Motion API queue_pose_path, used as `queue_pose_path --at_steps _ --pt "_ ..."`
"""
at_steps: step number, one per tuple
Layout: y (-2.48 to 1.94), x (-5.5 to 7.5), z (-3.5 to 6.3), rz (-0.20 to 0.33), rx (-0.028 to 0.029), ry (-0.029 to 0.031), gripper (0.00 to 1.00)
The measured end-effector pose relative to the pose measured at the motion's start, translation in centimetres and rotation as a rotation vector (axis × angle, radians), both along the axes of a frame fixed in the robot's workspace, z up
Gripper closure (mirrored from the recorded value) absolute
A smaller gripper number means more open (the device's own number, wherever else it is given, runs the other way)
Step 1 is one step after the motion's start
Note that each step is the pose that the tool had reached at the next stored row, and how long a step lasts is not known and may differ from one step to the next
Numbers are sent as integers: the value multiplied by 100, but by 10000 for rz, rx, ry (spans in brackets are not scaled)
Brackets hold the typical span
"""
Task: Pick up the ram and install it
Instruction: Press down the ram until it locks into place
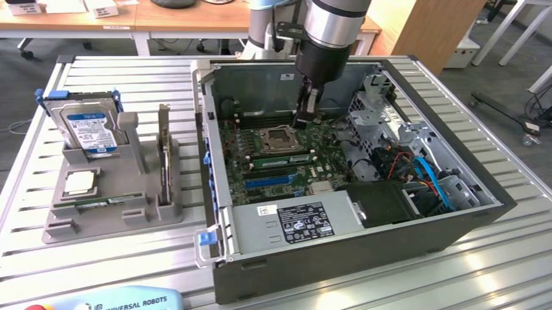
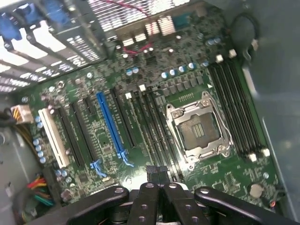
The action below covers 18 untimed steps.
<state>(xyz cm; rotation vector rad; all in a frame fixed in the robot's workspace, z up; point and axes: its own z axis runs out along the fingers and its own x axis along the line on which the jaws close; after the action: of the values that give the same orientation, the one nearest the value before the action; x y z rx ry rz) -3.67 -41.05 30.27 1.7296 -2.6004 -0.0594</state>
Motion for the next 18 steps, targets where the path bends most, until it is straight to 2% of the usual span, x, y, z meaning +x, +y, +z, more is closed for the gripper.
queue_pose_path --at_steps 18 --pt "0 0 0 -3164 0 0 90"
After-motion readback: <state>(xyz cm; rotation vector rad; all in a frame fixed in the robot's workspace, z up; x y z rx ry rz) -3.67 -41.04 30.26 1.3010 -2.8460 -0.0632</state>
